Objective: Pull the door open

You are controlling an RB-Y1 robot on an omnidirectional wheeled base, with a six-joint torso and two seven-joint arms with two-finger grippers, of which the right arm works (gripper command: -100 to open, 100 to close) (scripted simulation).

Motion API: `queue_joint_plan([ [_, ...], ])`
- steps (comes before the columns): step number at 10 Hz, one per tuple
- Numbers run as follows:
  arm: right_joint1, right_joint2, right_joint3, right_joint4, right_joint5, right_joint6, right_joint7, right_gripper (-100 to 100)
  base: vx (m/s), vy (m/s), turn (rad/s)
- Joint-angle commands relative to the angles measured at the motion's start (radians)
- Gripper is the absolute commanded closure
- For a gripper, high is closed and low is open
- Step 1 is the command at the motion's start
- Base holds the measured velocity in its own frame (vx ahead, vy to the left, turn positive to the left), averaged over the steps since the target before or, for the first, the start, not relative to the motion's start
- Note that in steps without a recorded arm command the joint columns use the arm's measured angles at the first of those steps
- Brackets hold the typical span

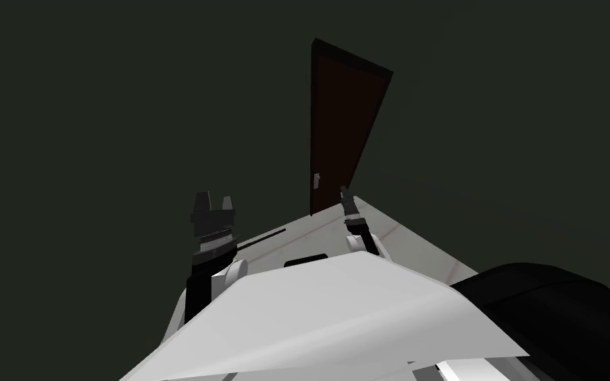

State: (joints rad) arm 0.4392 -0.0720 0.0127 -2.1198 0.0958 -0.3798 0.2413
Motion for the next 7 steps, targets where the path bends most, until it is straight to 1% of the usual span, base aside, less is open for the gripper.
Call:
queue_joint_plan([
  [1, -0.013, -0.013, -0.005, 0.040, 0.028, -0.006, 0.033, -100, 0.146, -0.047, 0.032],
  [2, -0.017, -0.018, -0.007, 0.055, 0.039, -0.009, 0.046, -100, 0.147, -0.046, 0.041],
  [5, -0.029, -0.033, -0.013, 0.103, 0.072, -0.016, 0.084, -100, 0.102, -0.029, 0.025],
  [6, -0.038, -0.043, -0.017, 0.136, 0.095, -0.021, 0.111, -100, 0.134, -0.045, 0.043],
  [7, -0.042, -0.048, -0.019, 0.152, 0.107, -0.024, 0.124, -100, 0.143, -0.035, 0.038],
])
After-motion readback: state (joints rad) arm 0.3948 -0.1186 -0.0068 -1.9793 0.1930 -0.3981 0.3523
